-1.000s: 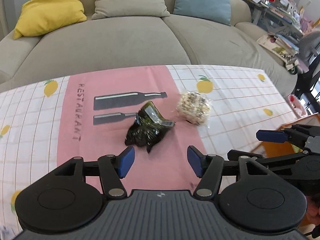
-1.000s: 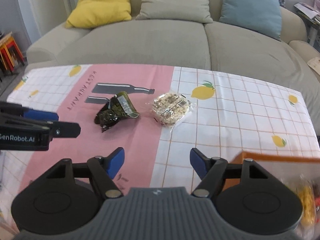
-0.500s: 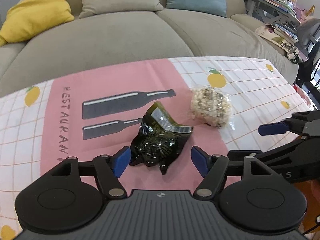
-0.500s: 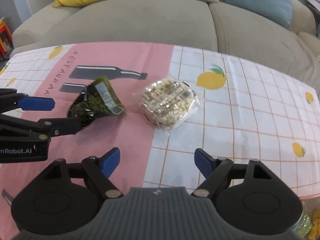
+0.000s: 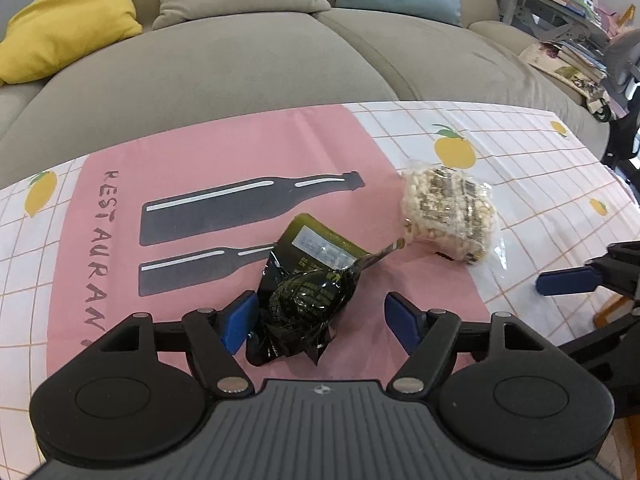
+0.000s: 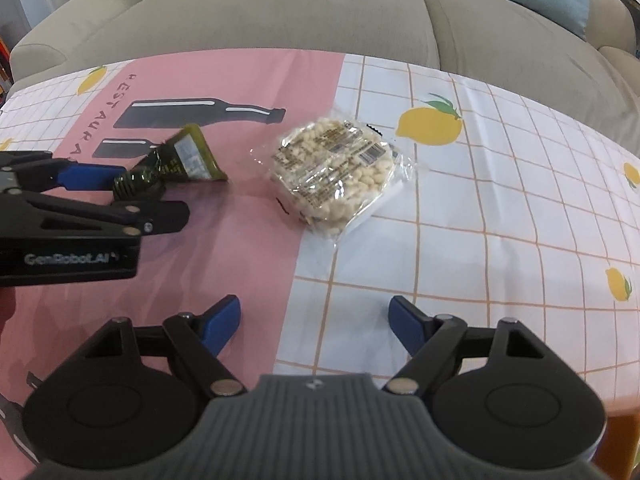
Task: Organize snacks
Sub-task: 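Grasp the dark green pack with the left tool while the right tool grasps the rice-cracker pack, then carry the dark green pack and rice-cracker pack over the orange box with both tools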
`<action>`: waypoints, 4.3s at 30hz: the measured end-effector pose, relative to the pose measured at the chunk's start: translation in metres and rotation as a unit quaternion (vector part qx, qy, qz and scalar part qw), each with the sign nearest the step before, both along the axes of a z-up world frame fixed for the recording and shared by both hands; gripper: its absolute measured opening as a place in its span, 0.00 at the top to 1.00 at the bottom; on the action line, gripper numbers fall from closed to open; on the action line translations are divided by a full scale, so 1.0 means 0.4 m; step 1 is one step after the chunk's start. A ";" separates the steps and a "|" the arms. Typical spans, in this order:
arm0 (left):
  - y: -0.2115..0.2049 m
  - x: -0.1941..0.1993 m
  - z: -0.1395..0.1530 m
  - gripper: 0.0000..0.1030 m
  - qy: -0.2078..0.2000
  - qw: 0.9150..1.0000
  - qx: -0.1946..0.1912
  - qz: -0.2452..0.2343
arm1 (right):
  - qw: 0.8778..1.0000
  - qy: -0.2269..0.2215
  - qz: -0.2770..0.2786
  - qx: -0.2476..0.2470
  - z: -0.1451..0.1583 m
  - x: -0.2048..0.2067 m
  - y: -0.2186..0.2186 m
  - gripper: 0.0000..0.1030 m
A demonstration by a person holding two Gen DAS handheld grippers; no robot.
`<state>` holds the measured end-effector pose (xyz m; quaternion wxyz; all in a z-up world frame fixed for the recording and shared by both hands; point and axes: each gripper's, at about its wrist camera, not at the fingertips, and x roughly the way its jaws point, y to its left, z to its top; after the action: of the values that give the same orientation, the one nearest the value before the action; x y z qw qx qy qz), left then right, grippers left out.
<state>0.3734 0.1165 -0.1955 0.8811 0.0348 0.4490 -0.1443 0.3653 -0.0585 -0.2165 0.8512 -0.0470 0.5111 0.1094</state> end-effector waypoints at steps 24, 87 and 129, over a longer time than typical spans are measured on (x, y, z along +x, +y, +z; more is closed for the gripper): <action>0.027 -0.006 0.011 0.53 0.015 0.997 -0.004 0.075 | 0.993 -0.092 0.060 -0.052 0.016 0.156 0.038 0.03; -0.076 -0.426 0.013 0.52 -0.002 0.996 0.065 0.054 | 0.977 -0.185 0.106 -0.015 -0.054 -0.417 0.006 0.09; -0.047 -0.461 0.194 0.63 -0.049 0.991 -0.022 0.120 | 0.974 -0.213 0.079 0.008 0.063 -0.491 -0.003 0.26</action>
<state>0.1892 0.0975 -0.1180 0.9136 -0.0313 0.4028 -0.0453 0.1689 -0.0597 -0.1912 0.9296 -0.1026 0.3113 0.1682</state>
